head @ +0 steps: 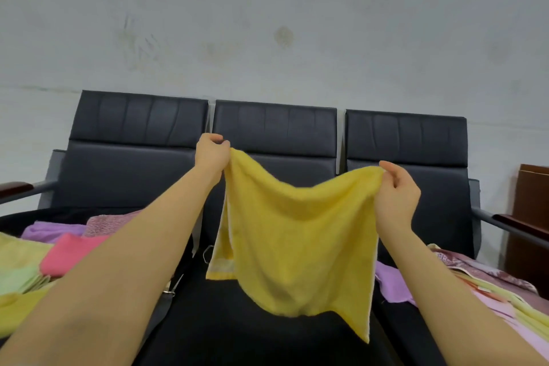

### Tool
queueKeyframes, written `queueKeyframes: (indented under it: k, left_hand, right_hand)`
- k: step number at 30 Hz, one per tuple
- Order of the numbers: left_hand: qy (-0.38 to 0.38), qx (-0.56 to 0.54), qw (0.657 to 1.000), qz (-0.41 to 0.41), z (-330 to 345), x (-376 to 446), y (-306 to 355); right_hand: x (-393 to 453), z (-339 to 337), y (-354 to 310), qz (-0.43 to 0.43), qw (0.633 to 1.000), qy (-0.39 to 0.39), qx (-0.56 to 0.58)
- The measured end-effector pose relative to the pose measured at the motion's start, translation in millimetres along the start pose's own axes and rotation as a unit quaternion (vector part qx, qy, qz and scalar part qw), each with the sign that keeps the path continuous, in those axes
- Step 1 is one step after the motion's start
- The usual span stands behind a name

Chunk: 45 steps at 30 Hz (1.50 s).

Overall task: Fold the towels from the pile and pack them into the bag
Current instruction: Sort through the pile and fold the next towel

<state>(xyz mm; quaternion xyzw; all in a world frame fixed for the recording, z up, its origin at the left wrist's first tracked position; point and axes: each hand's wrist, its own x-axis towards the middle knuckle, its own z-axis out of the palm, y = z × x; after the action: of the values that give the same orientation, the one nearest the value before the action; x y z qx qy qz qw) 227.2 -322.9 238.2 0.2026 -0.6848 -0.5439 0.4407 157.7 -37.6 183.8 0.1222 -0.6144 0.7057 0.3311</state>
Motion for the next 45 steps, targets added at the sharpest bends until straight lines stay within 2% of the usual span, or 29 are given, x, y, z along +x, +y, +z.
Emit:
queueKeyframes:
  k: [3, 6, 9, 14, 18, 21, 23, 26, 30, 35, 40, 43, 45]
  left_hand:
    - [-0.062, -0.081, 0.993, -0.060, -3, -1, 0]
    - [-0.128, -0.028, 0.991, -0.013, -5, -9, -9]
    - [-0.109, 0.068, 0.989, 0.074, -7, -12, -21]
    - [-0.019, 0.184, 0.975, 0.125, -20, -8, -38]
    - [0.032, 0.066, 0.992, 0.106, -18, -9, -40]
    - [0.028, -0.027, 0.998, 0.042, -19, -8, -41]
    - [0.021, -0.052, 0.998, 0.015, -19, -10, -41]
    - [0.011, -0.001, 1.000, 0.019, -19, -9, -47]
    - [-0.028, 0.160, 0.985, 0.057, -21, -6, -58]
    - [-0.020, 0.250, 0.964, 0.085, -22, -4, -71]
    - [-0.008, 0.241, 0.966, 0.089, -30, -5, -86]
    - [-0.003, 0.189, 0.980, 0.062, -34, -9, -90]
    - [0.006, 0.147, 0.988, 0.044, -35, -13, -92]
  right_hand:
    - [-5, -4, 9, 0.039, 0.999, 0.002, -0.003]
    - [-8, -5, 19, 0.073, 0.997, -0.010, -0.003]
    - [-8, -6, 24, 0.067, 0.997, -0.002, -0.038]
    - [-10, -7, 32, 0.048, 0.996, 0.006, -0.077]
    - [-13, -2, 29, 0.076, 0.997, 0.020, 0.004]
    - [-14, -1, 29, 0.077, 0.996, -0.012, 0.054]
    - [-12, 0, 33, 0.068, 0.996, -0.031, 0.050]
    - [-8, 2, 40, 0.048, 0.998, -0.050, 0.007]
    - [-8, 0, 48, 0.002, 0.993, -0.080, -0.088]
    - [-15, 0, 57, -0.049, 0.960, -0.112, -0.253]
    - [-20, 0, 64, -0.098, 0.904, -0.113, -0.401]
    - [-23, 1, 66, -0.083, 0.924, -0.110, -0.358]
    - [-26, 1, 66, -0.040, 0.940, -0.146, -0.305]
